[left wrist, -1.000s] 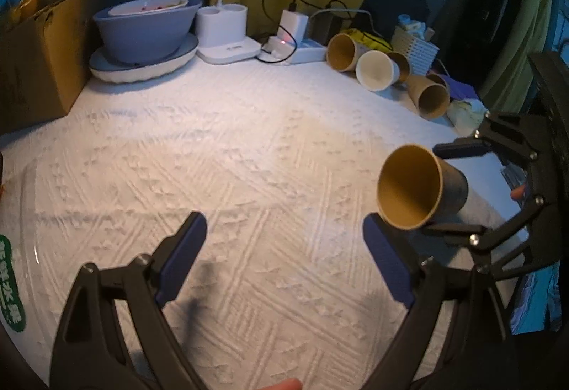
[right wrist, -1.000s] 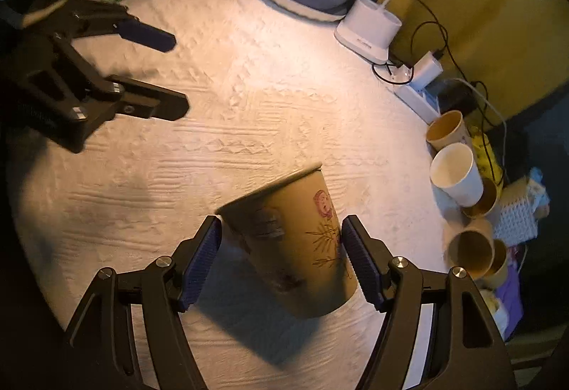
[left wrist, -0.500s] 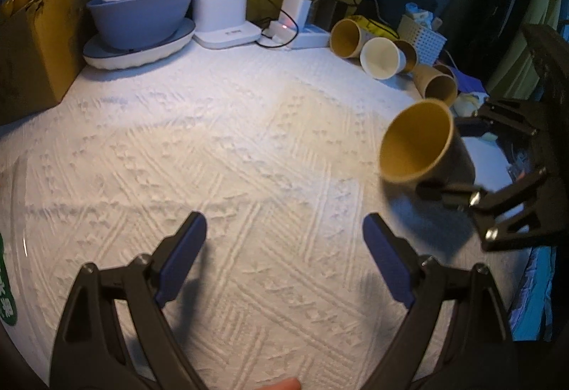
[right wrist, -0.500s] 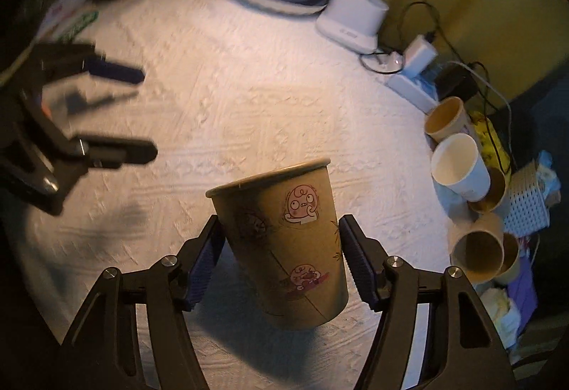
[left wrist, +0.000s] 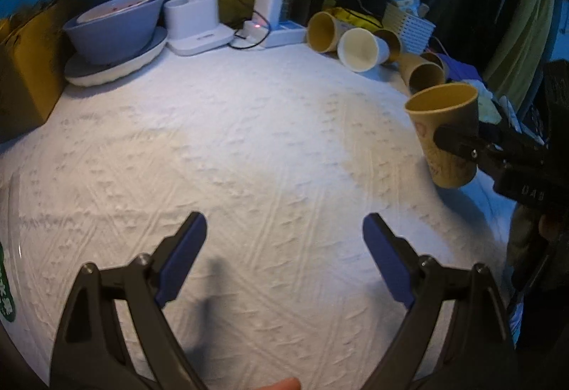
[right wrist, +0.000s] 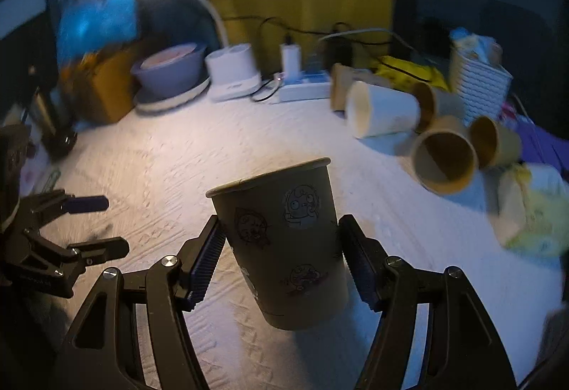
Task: Flip cup upright
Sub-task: 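Rotate the held cup with the right gripper until its rim faces up, then lower the upright cup onto the cloth and open the right gripper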
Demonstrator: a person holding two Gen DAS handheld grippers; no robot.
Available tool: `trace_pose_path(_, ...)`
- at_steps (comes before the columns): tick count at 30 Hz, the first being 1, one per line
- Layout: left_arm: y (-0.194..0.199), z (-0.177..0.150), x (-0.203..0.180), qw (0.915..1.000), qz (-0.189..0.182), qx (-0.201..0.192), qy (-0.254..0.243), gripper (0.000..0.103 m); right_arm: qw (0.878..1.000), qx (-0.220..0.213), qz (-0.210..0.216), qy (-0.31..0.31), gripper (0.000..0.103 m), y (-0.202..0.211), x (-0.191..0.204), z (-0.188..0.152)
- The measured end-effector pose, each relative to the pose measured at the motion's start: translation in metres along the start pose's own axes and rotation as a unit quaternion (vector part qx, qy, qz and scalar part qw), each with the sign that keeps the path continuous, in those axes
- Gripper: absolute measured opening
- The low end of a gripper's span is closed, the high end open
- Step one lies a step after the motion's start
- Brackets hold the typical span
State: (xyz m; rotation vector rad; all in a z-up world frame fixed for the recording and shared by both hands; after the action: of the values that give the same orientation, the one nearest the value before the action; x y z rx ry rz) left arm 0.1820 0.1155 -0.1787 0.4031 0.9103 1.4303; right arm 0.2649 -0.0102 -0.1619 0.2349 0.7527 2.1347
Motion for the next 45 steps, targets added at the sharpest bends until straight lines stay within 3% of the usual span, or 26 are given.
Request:
trace_pose_path(12, -0.013, 0.000, -0.041, 0.9994, -0.008, 0.011, -0.033, 0.090, 0.998, -0.025, -0.012, -0.053, 0.069, 0.029, -0.026, -0.040)
trace_pose_path(19, -0.014, -0.002, -0.061, 0.9984, -0.016, 0.013, -0.052, 0.090, 0.997, -0.011, -0.023, -0.075, 0.069, 0.036, -0.038, -0.067)
trace_pose_path(45, 0.021, -0.027, -0.088, 0.9967, -0.031, -0.011, -0.074, 0.090, 0.997, -0.001, -0.054, -0.059, 0.073, 0.066, -0.023, -0.083)
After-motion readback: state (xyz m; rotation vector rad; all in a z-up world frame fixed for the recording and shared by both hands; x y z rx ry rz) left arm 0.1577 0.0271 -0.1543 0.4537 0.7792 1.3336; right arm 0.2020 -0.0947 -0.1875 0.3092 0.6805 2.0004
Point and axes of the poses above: each gripper's, at about its wrist camera, not at the fingertips, and y roughly against the way its jaws point, x to its left, z to its top, the point moved 8 cm from there along -y, roughly the way its jaws point, and after that the axes turned 9 degrees about -z, right-handed, at the moved point
